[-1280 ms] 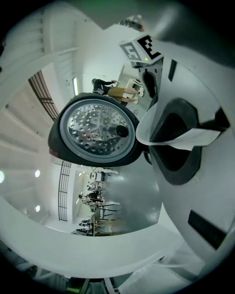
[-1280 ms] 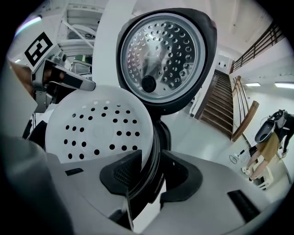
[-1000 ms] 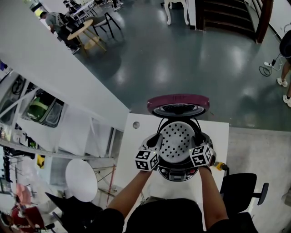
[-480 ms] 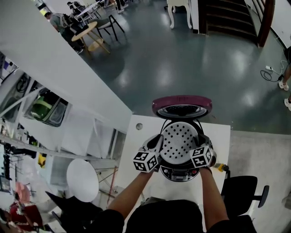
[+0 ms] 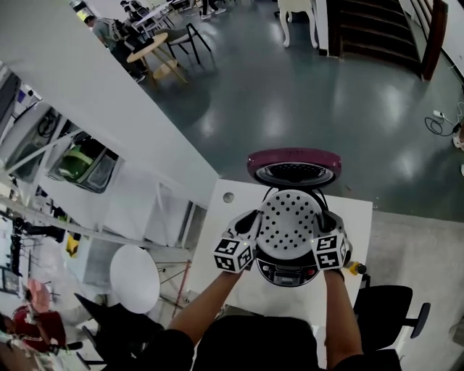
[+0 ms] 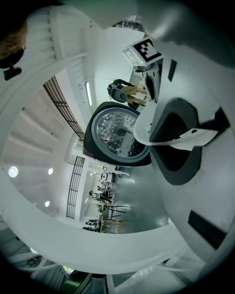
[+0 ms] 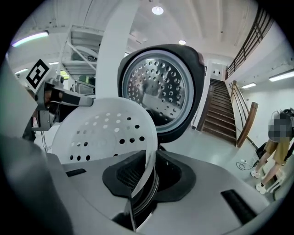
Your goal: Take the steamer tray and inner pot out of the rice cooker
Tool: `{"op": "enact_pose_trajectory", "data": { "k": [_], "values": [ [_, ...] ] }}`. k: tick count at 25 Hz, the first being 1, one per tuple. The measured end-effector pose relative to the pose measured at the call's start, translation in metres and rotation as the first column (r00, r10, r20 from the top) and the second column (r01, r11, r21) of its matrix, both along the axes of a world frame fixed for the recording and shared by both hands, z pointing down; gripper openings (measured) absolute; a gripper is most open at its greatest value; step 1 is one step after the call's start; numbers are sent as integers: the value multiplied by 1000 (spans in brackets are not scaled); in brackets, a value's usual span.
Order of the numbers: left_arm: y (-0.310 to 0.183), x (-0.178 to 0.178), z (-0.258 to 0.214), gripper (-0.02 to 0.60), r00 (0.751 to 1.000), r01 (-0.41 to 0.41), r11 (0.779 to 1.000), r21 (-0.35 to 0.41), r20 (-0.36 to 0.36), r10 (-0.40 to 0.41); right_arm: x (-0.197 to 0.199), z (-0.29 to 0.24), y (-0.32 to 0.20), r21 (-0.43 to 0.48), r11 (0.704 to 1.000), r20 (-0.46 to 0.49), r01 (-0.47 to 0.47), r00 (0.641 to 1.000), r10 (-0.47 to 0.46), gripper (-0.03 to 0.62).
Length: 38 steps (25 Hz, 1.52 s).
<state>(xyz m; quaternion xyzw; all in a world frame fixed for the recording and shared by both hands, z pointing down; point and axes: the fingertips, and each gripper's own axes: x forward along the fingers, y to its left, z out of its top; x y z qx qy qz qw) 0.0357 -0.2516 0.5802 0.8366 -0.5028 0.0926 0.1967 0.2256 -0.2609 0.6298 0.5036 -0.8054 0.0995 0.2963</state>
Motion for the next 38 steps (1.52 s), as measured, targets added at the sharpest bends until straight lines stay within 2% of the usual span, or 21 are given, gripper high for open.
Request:
{"op": "enact_pose_trajectory", "data": {
  "k": [7,11,16,19,26,30,38],
  "values": [
    [6,-27,-24,21,1000,-1,999,47,11,1,-25,-40,13,39,999,34,-26,999,24,51],
    [11,-52,-36,21,1000,-26,998,59,-15,27,-48,-61,20,50,998,28,-48,999,47,46],
    [21,-104,-33,21,998,-9,999,44,-55,12,-99,-74,27,65,996,7,-65,998,64,40],
    [25,-144,-28,22,998,10,999,38,-57,-7,-139,-73,30,57,997,-13,-44,999,45,41],
    [33,-221,-20,21,996,22,999,41,-82,-18,-214,-64,29,42,999,-42,-18,999,20,41],
    [34,-261,-2,21,997,36,999,17,-73,-34,-254,-46,30,13,1000,-28,-12,1000,13,41],
    [38,-296,61,21,1000,12,997,-81,-17,-13,-291,27,38,-114,993,-61,-24,998,17,41]
  ]
}}
